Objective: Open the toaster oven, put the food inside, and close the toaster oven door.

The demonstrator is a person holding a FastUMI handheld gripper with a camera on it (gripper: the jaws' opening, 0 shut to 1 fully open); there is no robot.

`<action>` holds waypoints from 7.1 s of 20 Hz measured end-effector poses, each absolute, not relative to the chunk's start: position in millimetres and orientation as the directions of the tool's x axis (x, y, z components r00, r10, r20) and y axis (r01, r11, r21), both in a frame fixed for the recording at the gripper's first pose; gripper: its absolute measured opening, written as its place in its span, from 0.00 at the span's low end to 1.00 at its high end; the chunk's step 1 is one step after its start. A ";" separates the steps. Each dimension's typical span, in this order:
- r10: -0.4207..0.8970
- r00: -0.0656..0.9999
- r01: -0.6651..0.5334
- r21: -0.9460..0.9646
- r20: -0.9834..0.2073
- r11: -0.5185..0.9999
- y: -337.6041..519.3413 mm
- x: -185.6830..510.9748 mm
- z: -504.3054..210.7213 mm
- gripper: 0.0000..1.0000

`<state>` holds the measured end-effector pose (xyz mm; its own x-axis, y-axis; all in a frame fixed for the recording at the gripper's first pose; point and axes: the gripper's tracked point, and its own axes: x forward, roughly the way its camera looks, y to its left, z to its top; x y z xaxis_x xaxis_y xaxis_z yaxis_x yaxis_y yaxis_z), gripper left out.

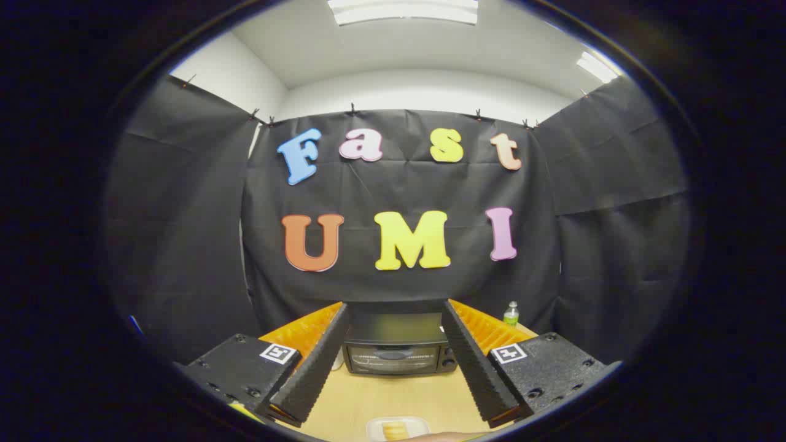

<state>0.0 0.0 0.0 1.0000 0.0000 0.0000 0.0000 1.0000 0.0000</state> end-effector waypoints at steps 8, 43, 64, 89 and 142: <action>0.022 1.000 -0.022 0.003 -0.011 1.000 11.1 21.7 -2.3 1.00; -0.012 0.888 0.010 -0.005 -0.459 1.000 5.0 278.3 -209.9 0.99; 0.012 0.849 -0.038 -0.037 -0.528 0.999 14.2 240.7 -279.2 1.00; 0.170 0.753 -0.106 0.138 -0.635 0.985 -9.3 146.3 -394.5 1.00; 0.491 0.846 -0.260 0.646 -0.205 0.717 5.2 51.5 -303.7 0.59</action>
<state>51.5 5.2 -303.7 0.8464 0.4915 -0.2052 -0.2600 0.7175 0.6463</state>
